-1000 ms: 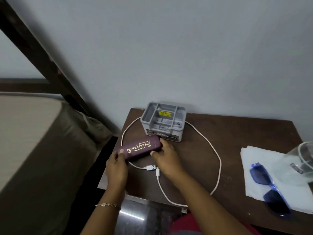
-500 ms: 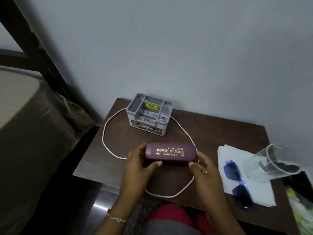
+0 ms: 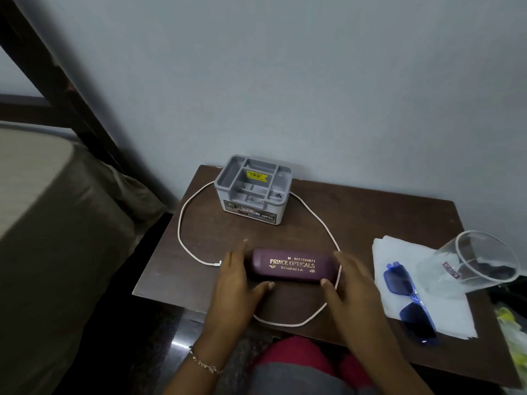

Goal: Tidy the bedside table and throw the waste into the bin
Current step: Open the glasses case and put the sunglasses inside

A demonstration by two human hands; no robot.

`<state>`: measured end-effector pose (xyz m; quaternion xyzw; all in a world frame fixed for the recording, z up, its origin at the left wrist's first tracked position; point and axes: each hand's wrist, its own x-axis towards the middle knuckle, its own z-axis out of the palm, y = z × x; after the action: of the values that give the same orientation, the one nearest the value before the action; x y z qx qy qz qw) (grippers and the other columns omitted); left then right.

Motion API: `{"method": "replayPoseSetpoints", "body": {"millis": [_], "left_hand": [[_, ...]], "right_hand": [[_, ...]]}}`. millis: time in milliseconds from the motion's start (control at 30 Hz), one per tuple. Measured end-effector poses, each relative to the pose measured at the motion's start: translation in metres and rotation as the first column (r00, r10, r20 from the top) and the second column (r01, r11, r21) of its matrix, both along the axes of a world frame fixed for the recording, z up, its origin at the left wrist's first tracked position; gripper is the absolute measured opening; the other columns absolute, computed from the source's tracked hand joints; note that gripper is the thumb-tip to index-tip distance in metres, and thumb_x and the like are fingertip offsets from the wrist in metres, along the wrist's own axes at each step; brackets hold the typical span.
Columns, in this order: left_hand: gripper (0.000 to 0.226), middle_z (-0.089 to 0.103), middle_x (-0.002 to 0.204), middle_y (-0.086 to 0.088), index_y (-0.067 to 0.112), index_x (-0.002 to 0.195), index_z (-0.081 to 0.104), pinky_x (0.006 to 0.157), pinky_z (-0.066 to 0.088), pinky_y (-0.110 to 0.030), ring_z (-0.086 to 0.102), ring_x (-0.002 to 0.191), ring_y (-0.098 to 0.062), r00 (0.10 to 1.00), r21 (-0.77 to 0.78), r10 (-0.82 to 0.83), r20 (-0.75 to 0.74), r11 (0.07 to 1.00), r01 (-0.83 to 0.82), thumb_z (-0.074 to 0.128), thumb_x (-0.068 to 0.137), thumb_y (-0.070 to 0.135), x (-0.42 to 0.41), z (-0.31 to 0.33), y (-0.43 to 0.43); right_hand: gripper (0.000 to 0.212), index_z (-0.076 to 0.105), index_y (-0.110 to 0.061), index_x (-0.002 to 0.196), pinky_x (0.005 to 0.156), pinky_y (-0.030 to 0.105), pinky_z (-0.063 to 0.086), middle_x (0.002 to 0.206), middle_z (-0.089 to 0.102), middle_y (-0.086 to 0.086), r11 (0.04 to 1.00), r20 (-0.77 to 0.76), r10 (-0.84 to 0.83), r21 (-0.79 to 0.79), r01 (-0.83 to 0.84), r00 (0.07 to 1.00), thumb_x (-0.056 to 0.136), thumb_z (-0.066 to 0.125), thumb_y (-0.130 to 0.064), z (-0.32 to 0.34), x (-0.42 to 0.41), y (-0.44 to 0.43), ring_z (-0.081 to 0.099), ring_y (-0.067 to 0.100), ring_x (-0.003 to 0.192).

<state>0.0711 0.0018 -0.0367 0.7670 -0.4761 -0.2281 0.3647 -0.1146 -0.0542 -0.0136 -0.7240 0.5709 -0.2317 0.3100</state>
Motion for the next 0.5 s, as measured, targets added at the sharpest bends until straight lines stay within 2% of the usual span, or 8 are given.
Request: {"method": "replayPoseSetpoints", "body": {"millis": [100,167,200,300,333,400,433,500], "left_hand": [[0.094,0.049,0.134,-0.003,0.017,0.14,0.036,0.108,0.03,-0.029,0.042,0.127,-0.019,0.992,0.015,-0.085,0.094,0.996,0.084,0.085,0.06,0.022,0.011,-0.006,-0.007],[0.088,0.049,0.138,-0.004,0.018,0.137,0.04,0.115,0.014,-0.034,0.035,0.136,-0.022,0.98,0.028,-0.147,0.137,0.989,0.144,0.084,0.061,0.025,0.014,-0.012,-0.011],[0.083,0.05,0.138,-0.001,0.019,0.135,0.042,0.115,0.008,-0.033,0.034,0.137,-0.02,0.978,0.021,-0.165,0.129,0.986,0.164,0.083,0.063,0.027,0.014,-0.015,-0.011],[0.07,0.05,0.128,0.016,0.026,0.128,0.048,0.116,0.006,-0.031,0.032,0.131,0.0,0.982,-0.038,-0.177,0.073,0.983,0.18,0.074,0.065,0.039,0.018,-0.021,-0.009],[0.067,0.047,0.124,0.023,0.028,0.125,0.048,0.115,0.004,-0.027,0.03,0.127,0.008,0.984,-0.057,-0.171,0.049,0.983,0.174,0.074,0.064,0.038,0.019,-0.021,-0.008],[0.064,0.041,0.118,0.034,0.033,0.12,0.047,0.111,-0.002,-0.014,0.028,0.123,0.014,0.987,-0.077,-0.16,0.013,0.984,0.16,0.08,0.065,0.03,0.019,-0.021,-0.005],[0.065,0.039,0.117,0.036,0.035,0.119,0.046,0.109,-0.004,-0.007,0.028,0.123,0.015,0.988,-0.083,-0.155,0.008,0.984,0.155,0.082,0.066,0.026,0.019,-0.021,-0.004],[0.065,0.038,0.117,0.039,0.037,0.119,0.047,0.106,-0.004,-0.001,0.027,0.12,0.021,0.988,-0.086,-0.154,-0.002,0.984,0.153,0.081,0.066,0.023,0.019,-0.021,-0.003]], "right_hand": [[0.055,0.046,-0.019,0.135,0.103,0.011,0.019,0.143,0.043,-0.005,0.946,-0.189,0.286,-0.101,-0.308,0.939,0.084,0.065,-0.016,0.006,0.014,-0.005,0.04,0.013,0.133],[0.062,0.056,-0.019,0.126,0.098,0.017,0.036,0.135,0.054,-0.004,0.891,-0.337,0.365,-0.143,-0.431,0.868,0.068,0.079,-0.023,0.002,0.023,-0.009,0.053,0.015,0.124],[0.064,0.062,-0.02,0.117,0.09,0.02,0.046,0.126,0.061,-0.003,0.862,-0.416,0.375,-0.17,-0.477,0.828,0.057,0.084,-0.028,-0.001,0.027,-0.01,0.06,0.015,0.116],[0.052,0.069,-0.019,0.096,0.071,0.026,0.057,0.106,0.07,0.002,0.812,-0.557,0.346,-0.225,-0.539,0.755,0.048,0.086,-0.03,-0.007,0.036,-0.014,0.069,0.02,0.098],[0.04,0.068,-0.017,0.092,0.068,0.028,0.057,0.101,0.071,0.004,0.785,-0.603,0.317,-0.267,-0.559,0.732,0.055,0.082,-0.025,-0.007,0.039,-0.015,0.07,0.023,0.094],[0.018,0.066,-0.012,0.089,0.067,0.035,0.058,0.097,0.071,0.01,0.718,-0.668,0.256,-0.353,-0.599,0.699,0.072,0.058,-0.013,-0.011,0.041,-0.014,0.071,0.028,0.09],[0.022,0.064,-0.01,0.089,0.067,0.038,0.059,0.096,0.071,0.013,0.701,-0.69,0.239,-0.365,-0.613,0.683,0.075,0.047,-0.009,-0.013,0.042,-0.014,0.071,0.03,0.089],[0.025,0.058,-0.007,0.091,0.065,0.04,0.06,0.095,0.071,0.016,0.697,-0.745,0.237,-0.317,-0.643,0.624,0.077,0.038,-0.006,-0.017,0.043,-0.015,0.071,0.033,0.087]]}}
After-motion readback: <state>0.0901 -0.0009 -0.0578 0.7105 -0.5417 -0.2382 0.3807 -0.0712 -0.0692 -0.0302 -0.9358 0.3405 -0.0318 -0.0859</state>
